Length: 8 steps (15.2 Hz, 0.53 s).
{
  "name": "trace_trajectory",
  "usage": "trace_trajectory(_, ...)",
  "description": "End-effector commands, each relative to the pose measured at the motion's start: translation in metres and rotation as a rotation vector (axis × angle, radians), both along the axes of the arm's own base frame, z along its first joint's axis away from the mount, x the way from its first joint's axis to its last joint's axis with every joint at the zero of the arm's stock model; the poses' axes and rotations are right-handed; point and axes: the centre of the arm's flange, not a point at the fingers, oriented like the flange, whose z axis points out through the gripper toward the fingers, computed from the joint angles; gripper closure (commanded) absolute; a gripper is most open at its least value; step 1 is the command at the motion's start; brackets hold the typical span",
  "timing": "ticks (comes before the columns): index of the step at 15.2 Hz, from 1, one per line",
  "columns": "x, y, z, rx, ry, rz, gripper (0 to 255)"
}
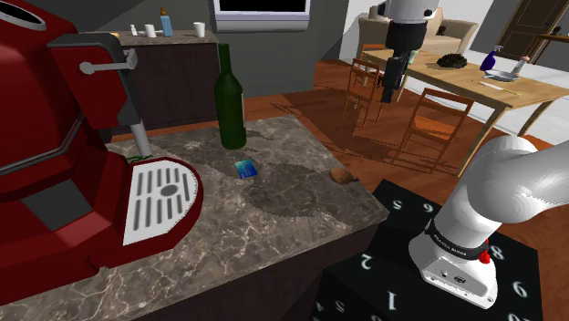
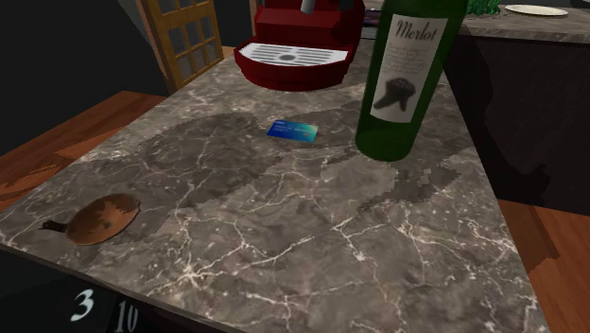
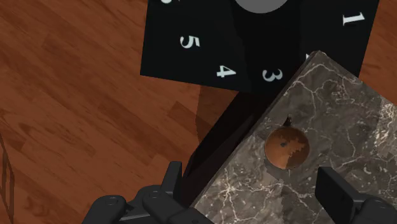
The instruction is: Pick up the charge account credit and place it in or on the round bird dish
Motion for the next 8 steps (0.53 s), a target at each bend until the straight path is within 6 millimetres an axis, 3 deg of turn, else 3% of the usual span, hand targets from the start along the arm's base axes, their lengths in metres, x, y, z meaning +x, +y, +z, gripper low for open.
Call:
trace_trajectory(1, 0.000, 0.000, 0.000, 0.000, 0.000, 0.000, 0)
trace_trajectory(8, 0.043, 0.063, -0.046, -0.002, -0.045, -0.123, 0)
